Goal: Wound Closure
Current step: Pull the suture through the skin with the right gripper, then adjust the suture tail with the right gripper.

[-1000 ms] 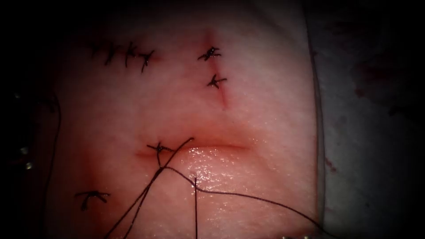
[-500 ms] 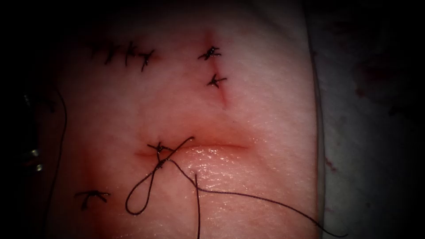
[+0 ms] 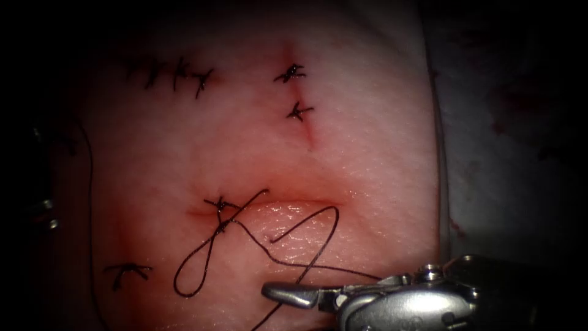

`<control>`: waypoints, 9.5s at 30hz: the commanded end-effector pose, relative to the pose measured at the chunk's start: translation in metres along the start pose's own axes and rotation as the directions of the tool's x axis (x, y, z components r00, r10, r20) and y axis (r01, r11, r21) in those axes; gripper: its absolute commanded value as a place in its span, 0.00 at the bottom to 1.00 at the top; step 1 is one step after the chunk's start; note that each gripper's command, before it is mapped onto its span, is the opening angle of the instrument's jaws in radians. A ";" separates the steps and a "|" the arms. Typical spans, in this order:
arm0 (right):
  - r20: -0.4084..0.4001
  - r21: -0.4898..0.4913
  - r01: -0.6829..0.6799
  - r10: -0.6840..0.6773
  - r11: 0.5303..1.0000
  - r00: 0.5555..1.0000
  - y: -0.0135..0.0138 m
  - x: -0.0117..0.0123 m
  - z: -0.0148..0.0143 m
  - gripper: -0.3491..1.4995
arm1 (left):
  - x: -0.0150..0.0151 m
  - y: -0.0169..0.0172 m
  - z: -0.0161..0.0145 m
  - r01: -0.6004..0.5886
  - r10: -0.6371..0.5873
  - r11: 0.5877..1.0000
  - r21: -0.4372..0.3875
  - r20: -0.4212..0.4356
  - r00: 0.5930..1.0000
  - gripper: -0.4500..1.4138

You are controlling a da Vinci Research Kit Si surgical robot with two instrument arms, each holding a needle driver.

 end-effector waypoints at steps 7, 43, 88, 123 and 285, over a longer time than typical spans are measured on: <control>-0.073 -0.043 -0.018 0.014 0.999 0.997 -0.0002 -0.0012 -0.0038 0.98 | -0.0005 -0.0049 -0.0053 0.010 -0.013 0.995 0.096 0.029 1.000 0.00; -0.065 -0.148 -0.144 0.135 0.979 0.989 0.0028 -0.0105 0.0036 0.91 | -0.0025 -0.0054 -0.0051 -0.018 0.013 0.991 0.131 0.040 0.999 0.00; 0.027 0.196 -0.108 0.104 0.975 0.994 -0.0169 0.0139 0.0020 0.00 | -0.0068 0.0000 0.0039 0.079 -0.076 0.996 -0.031 0.091 0.993 0.00; -0.082 0.022 0.176 -0.174 0.984 0.981 -0.0001 -0.0072 0.0032 0.97 | -0.0067 -0.0001 0.0035 0.083 -0.078 0.996 -0.045 0.093 0.993 0.00; 0.114 -0.343 -0.627 0.694 0.699 0.711 0.0077 -0.0100 -0.0032 0.93 | -0.0072 0.0009 0.0048 0.079 -0.072 0.995 -0.065 0.109 0.991 0.00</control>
